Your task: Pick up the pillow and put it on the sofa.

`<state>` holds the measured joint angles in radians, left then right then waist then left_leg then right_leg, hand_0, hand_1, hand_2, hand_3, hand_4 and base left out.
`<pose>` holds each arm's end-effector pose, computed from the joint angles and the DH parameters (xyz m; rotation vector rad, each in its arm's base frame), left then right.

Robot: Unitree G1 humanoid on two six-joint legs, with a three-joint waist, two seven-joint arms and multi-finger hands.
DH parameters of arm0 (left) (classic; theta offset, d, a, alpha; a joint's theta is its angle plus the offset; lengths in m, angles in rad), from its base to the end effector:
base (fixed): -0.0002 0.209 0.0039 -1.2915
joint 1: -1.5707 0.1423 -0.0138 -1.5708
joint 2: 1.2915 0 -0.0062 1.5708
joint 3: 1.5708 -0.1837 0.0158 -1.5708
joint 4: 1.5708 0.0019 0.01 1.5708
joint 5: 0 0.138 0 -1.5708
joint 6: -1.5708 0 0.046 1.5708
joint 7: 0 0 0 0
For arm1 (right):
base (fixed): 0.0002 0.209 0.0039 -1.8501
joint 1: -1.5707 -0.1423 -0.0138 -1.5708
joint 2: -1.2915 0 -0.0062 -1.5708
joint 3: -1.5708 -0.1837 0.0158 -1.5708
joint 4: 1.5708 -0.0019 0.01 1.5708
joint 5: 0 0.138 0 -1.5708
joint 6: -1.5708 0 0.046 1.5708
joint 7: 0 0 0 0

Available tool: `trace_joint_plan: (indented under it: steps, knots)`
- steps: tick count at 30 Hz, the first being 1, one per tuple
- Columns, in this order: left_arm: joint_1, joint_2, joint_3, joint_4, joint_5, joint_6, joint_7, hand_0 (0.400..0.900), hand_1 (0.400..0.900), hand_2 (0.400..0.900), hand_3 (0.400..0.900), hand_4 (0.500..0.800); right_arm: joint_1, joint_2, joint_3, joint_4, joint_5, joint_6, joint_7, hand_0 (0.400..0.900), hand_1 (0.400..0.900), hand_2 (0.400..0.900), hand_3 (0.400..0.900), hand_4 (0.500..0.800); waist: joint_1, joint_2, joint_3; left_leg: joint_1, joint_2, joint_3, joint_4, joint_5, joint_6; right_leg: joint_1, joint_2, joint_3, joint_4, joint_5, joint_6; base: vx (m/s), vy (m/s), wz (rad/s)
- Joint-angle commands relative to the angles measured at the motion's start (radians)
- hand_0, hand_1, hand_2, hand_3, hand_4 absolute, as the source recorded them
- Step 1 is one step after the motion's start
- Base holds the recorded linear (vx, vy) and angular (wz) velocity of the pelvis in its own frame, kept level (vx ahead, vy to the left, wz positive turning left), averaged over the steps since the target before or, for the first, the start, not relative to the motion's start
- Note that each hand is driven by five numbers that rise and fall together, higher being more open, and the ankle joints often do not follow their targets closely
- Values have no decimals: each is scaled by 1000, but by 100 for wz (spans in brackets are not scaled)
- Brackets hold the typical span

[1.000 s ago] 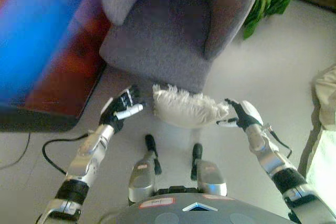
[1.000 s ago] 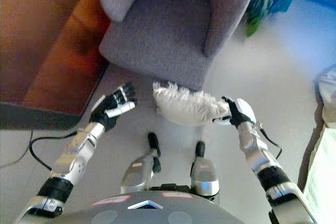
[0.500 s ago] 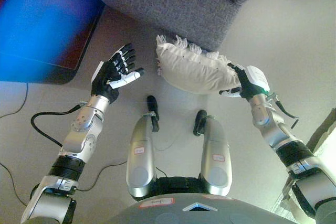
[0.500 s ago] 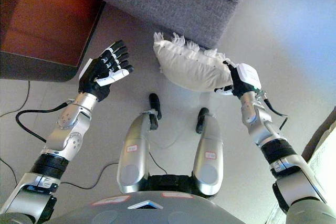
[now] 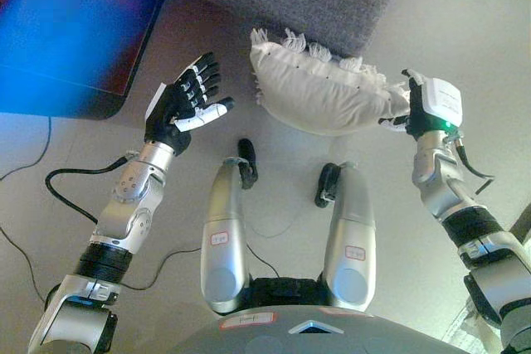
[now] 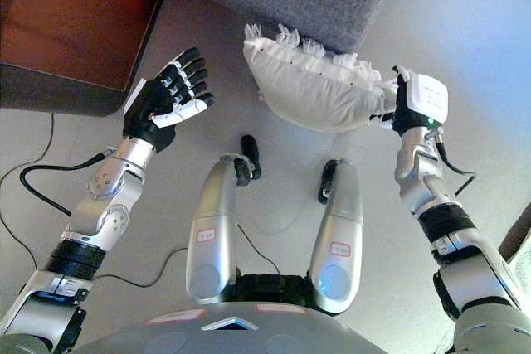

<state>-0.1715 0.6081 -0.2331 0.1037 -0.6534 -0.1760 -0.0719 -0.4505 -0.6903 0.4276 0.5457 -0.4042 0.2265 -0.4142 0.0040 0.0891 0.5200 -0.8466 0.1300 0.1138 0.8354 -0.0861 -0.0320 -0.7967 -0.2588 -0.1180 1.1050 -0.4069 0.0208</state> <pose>0.2325 0.2214 0.0818 -0.0283 -0.1198 -0.2461 0.2723 -0.2593 0.0640 -1.3139 0.1075 -0.2953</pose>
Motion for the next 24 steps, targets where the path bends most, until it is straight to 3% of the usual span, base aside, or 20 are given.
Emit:
trace_joint_plan:
  steps: [1,5,11,19,24]
  knots:
    - [-12,26,-6,-131,-39,-81,8,900,900,900,900,800,-116,-90,-6,3,10,-35,1,900,900,900,900,800,-4,40,-1,57,-52,77,163,-257,58,1,40,-44,27,19,-36,-45,17,3]
    - [-20,36,-6,-137,-45,-80,-4,900,900,900,900,800,-168,-108,23,57,133,-73,131,900,900,900,900,800,9,50,0,20,-53,79,208,-268,59,-39,30,-46,93,-6,-41,-28,2,5]
    - [-38,51,-14,-131,-43,-80,-20,900,900,900,900,800,-266,-134,68,150,200,-112,141,900,900,900,900,800,33,61,0,-35,-57,72,303,-299,63,-86,13,-46,196,-44,-45,4,-45,14]
    - [-77,74,-47,-129,-44,-77,-28,900,900,900,900,800,-432,-155,139,262,308,-146,238,900,900,900,900,800,64,83,0,-130,-72,53,402,-327,63,-169,-7,-40,288,-69,-41,-14,-36,11]
    - [-107,88,-64,-126,-53,-69,-29,900,900,900,900,800,-519,-147,167,347,320,-153,231,900,900,900,900,800,77,98,0,-171,-77,48,429,-326,61,-204,-15,-37,308,-69,-42,-23,-15,5]
